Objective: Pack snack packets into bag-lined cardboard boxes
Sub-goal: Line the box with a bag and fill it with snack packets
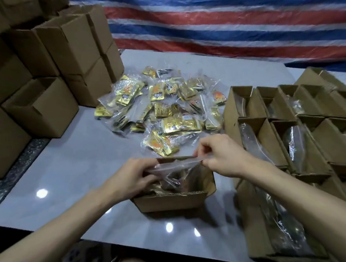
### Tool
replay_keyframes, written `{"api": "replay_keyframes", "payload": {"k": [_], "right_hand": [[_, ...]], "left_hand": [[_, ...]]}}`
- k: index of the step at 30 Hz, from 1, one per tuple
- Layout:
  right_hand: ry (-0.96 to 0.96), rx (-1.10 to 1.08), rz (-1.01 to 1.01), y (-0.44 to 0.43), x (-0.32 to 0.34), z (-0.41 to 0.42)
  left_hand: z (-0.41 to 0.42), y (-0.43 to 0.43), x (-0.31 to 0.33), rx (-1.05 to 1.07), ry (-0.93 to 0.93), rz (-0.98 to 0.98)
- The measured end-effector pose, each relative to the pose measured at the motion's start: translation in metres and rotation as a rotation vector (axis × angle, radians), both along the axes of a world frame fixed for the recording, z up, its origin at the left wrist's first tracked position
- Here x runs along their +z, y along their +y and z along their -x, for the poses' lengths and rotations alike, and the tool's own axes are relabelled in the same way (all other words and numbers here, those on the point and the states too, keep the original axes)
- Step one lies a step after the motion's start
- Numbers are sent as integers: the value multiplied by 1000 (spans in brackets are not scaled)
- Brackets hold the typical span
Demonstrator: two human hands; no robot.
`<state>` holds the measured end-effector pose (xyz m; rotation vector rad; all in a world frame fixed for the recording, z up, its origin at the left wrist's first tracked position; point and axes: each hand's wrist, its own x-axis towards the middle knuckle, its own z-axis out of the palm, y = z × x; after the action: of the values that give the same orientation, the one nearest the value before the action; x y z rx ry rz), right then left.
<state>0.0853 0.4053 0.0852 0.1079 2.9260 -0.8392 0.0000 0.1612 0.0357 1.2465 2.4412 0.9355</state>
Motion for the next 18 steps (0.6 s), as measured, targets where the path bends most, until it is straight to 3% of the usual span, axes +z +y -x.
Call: {"api": "replay_keyframes", "payload": {"k": [4,9,11,15,18], "right_hand": [[-98,81,65,2,-1,-3],[211,-60,118,5,0,-5],[237,-116,180,3,-2,-6],[-108,8,78,-5,-18,-4],[-201,59,-23,-13,-29,-2]], "left_hand": [[-3,3,1,86,38,-114],[-1,16,8,202,30,-311],[0,19,10,255,22,-357],[4,22,1,162,-254,-167],[9,20,-12,58,-149,110]]}}
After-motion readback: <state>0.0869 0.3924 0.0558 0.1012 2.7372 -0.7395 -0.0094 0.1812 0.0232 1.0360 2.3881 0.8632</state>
